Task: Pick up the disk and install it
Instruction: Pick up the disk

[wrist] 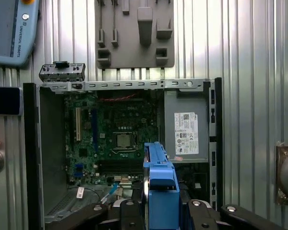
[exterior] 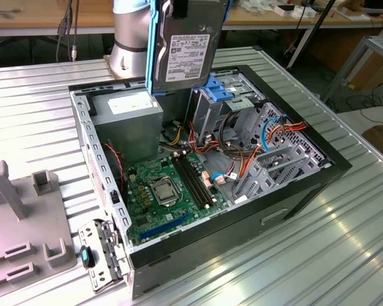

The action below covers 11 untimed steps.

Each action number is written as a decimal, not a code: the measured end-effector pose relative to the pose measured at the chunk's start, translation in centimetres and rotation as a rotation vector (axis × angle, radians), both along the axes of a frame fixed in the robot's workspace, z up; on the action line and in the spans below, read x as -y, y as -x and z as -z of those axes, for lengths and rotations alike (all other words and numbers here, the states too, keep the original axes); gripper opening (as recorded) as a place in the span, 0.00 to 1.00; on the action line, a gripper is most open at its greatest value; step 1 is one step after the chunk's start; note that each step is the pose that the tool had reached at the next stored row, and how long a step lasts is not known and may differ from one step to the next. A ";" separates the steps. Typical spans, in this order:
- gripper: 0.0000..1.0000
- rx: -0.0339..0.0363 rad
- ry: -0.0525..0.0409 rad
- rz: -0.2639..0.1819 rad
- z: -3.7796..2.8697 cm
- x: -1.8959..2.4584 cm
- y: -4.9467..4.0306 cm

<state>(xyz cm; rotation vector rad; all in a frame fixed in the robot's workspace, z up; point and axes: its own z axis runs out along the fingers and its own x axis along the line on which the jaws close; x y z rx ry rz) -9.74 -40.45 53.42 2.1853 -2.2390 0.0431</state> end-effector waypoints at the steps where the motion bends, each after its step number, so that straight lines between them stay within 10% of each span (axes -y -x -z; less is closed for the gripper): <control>1: 0.37 0.0000 0.0014 0.000 0.03 0.01 -0.33; 11: 0.37 0.0000 0.0024 0.000 0.03 0.03 -0.50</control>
